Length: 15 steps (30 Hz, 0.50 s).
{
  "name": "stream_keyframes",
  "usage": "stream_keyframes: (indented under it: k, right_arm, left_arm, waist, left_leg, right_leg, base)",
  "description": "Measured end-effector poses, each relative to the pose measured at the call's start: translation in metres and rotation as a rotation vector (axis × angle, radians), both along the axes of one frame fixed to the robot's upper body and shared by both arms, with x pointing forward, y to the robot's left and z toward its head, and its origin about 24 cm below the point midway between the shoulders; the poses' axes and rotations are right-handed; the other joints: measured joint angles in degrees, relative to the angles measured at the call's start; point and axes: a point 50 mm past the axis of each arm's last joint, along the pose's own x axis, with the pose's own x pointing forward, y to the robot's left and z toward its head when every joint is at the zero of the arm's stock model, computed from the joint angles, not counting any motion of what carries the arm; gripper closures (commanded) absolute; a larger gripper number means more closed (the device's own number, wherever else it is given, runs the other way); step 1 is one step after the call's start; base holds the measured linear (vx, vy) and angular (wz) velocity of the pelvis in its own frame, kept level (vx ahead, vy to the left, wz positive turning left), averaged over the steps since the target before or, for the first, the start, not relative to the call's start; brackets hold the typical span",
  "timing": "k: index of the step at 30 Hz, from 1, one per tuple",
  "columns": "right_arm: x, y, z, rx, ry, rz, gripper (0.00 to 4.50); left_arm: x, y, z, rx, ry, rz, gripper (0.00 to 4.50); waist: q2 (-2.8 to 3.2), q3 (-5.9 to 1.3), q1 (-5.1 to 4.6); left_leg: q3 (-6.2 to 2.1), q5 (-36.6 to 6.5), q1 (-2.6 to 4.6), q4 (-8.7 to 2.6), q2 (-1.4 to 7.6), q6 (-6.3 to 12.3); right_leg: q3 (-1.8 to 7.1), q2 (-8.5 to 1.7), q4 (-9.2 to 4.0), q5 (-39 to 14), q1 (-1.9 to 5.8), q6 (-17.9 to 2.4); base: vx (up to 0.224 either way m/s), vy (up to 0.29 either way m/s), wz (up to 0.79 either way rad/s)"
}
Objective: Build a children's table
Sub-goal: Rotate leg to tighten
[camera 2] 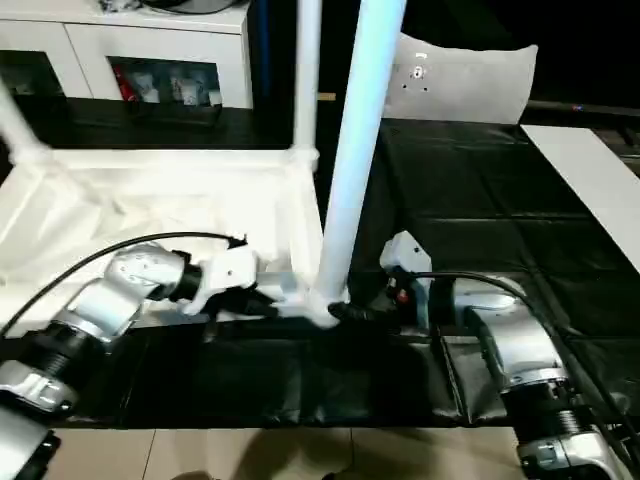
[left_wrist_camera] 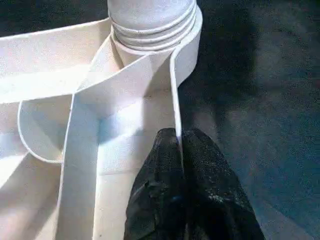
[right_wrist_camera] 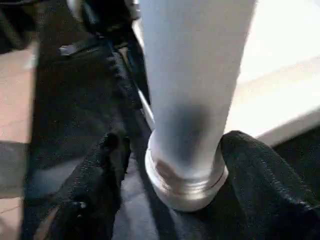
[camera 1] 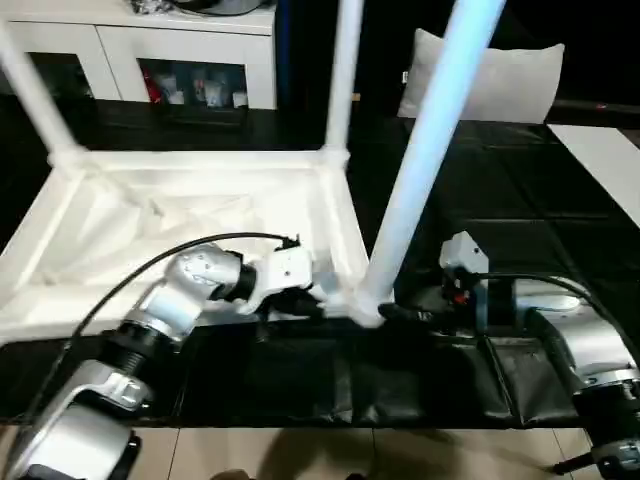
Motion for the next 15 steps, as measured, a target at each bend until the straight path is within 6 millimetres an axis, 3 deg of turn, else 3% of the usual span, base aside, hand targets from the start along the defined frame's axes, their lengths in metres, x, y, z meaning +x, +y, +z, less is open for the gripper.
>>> stream_keyframes:
  k: [6,9,15]
  right_arm:
    - [-0.0024,0.0067,0.0001,0.01,0.033,0.105,2.16]
    - [-0.0035,0.0081,-0.0008,0.023,0.046,0.122,2.44]
    - [-0.0043,0.0075,-0.0009,0.027,0.062,0.131,2.55]
  left_arm:
    - [-0.0069,-0.0047,-0.0003,0.013,0.027,-0.113,4.5]
    - [-0.0075,-0.0075,-0.0002,0.008,0.021,-0.132,4.5]
    - [-0.0068,-0.0086,-0.0003,0.009,0.032,-0.148,4.5]
  waist:
    - [-0.02,-0.01,1.26]
    - [-0.02,-0.01,1.31]
    - [-0.02,-0.01,1.38]
  left_leg:
    - [0.01,0.0,0.01,0.05,0.0,-0.01]
    - [0.01,0.0,0.01,0.07,-0.01,-0.02]
    - [0.01,0.0,0.0,0.07,-0.01,-0.01]
  right_leg:
    - [0.0,-0.02,0.02,0.0,0.01,0.0]
    - [0.01,-0.02,0.04,0.0,0.01,0.0]
    - [0.0,-0.02,0.04,0.0,0.02,0.0]
  base:
    - [0.0,0.0,0.0]
    - [0.0,0.0,0.0]
    - [0.0,0.0,0.0]
